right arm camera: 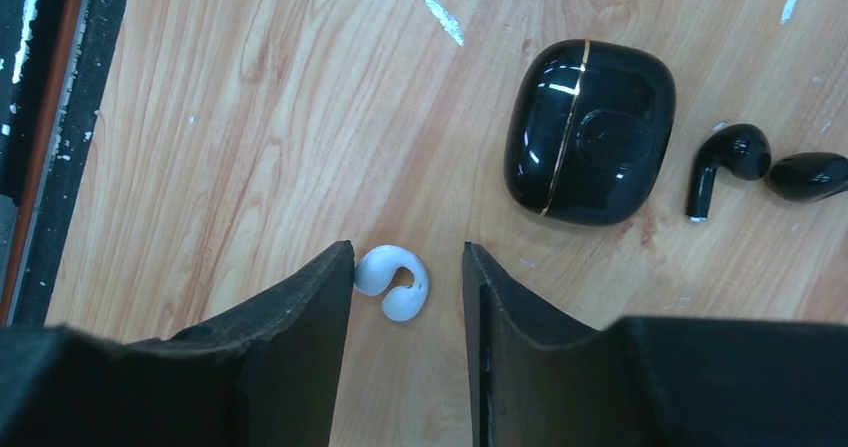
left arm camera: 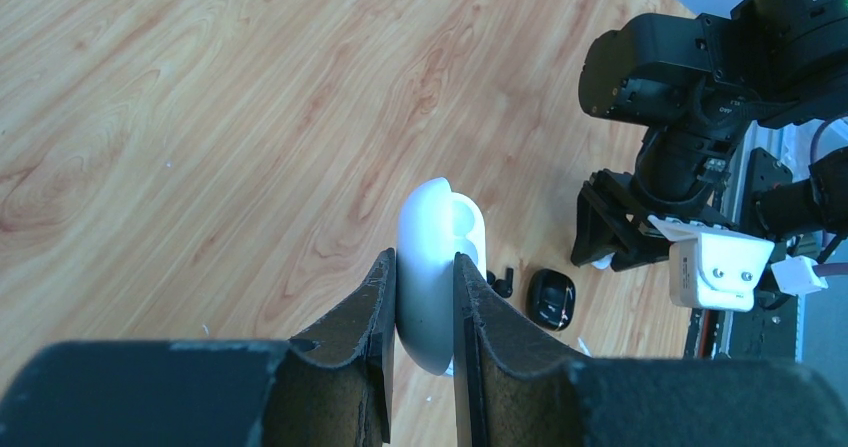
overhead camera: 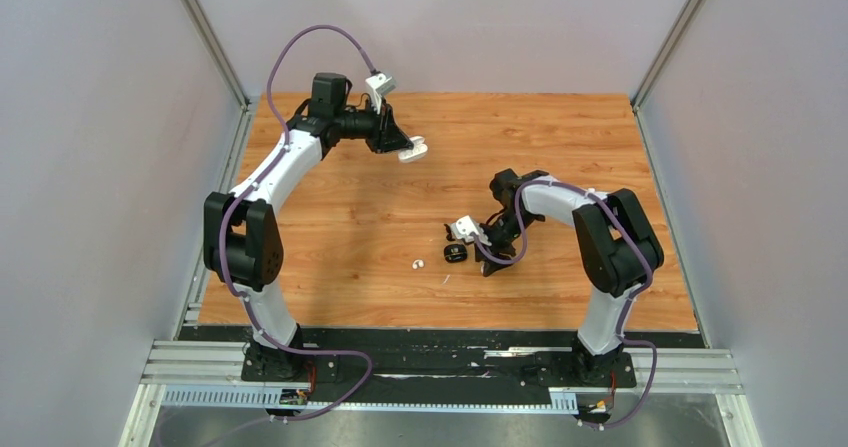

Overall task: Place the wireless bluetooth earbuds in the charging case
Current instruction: Pick up the earbud from the center of the board.

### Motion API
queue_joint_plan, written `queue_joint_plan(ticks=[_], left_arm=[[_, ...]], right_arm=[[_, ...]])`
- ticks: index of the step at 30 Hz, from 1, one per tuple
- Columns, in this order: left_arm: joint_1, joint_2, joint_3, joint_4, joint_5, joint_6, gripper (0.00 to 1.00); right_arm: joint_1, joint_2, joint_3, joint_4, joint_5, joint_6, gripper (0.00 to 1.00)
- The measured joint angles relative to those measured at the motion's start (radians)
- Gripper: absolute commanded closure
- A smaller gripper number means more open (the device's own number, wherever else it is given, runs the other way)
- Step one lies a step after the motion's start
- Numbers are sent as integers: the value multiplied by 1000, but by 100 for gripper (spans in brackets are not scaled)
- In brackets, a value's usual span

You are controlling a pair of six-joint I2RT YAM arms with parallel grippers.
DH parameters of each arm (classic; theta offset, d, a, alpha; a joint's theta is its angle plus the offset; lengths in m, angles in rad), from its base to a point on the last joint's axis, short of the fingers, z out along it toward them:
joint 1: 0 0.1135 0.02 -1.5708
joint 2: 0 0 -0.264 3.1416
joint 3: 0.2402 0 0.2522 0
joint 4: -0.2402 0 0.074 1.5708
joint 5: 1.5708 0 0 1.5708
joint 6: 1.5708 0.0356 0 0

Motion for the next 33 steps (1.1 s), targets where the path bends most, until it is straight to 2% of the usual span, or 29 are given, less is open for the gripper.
queue_joint_plan(ticks=[3, 14, 20, 33], left_arm=[[0, 0, -3, 0, -3, -2, 100], [0, 0, -22, 15, -6, -23, 100], [0, 0, -23, 18, -6, -34, 100], [0, -1, -41, 23, -6, -38, 100]], right_arm=[[0, -5, -8, -1, 0, 4, 63], [-4, -27, 0, 1, 7, 60, 55], [-12, -27, 72, -6, -11, 96, 56], [-14, -4, 72, -11, -16, 99, 58]])
